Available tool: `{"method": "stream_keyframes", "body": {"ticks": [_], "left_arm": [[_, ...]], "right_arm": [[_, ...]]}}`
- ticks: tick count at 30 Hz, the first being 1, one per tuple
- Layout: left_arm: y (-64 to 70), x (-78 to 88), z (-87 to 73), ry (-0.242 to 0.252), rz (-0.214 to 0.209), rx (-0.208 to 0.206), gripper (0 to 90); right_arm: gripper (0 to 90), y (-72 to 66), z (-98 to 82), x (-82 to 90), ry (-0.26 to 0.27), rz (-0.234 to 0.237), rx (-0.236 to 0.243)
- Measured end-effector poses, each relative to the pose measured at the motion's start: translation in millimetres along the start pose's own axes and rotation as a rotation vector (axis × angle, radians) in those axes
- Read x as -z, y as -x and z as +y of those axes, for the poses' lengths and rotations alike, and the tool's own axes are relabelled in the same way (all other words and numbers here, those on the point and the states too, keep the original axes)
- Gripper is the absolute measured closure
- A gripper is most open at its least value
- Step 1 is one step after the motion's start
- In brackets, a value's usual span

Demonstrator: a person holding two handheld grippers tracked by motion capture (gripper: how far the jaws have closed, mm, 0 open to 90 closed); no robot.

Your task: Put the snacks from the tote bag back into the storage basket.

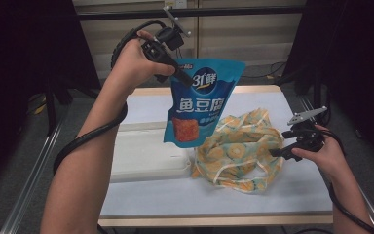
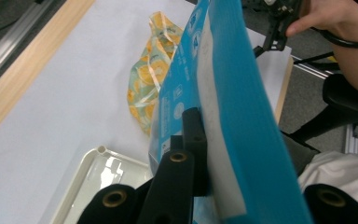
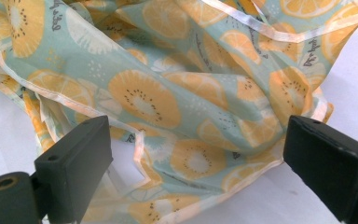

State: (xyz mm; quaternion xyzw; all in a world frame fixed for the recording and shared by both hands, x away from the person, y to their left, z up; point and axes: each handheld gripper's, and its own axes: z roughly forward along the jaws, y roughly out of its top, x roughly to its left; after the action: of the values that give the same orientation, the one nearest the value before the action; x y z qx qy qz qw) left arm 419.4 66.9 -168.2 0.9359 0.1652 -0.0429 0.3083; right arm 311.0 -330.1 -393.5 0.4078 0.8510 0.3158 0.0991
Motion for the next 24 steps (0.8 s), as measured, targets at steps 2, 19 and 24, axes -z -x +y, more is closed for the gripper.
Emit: {"method": "stream_keyframes", "body": {"ticks": [2,19,24], "left_arm": [[-2.2,1.5,-3.3,-0.005,-0.003,0.001,90.0],[-10.5,11.1,-23.2,-0.025,0.017,0.032,90.0],[-14.8,12.2,-29.5,-0.028,0.019,0.035,90.0]], "right_arm": [[7.5,0.5,0.0,0.0,0.004,0.003,0.001],[7.2,-0.2,0.4,-1.3,-0.002,-0.005,0.011],[7.2,-0.7,0.6,-0.8,0.001,0.0,0.011]]}}
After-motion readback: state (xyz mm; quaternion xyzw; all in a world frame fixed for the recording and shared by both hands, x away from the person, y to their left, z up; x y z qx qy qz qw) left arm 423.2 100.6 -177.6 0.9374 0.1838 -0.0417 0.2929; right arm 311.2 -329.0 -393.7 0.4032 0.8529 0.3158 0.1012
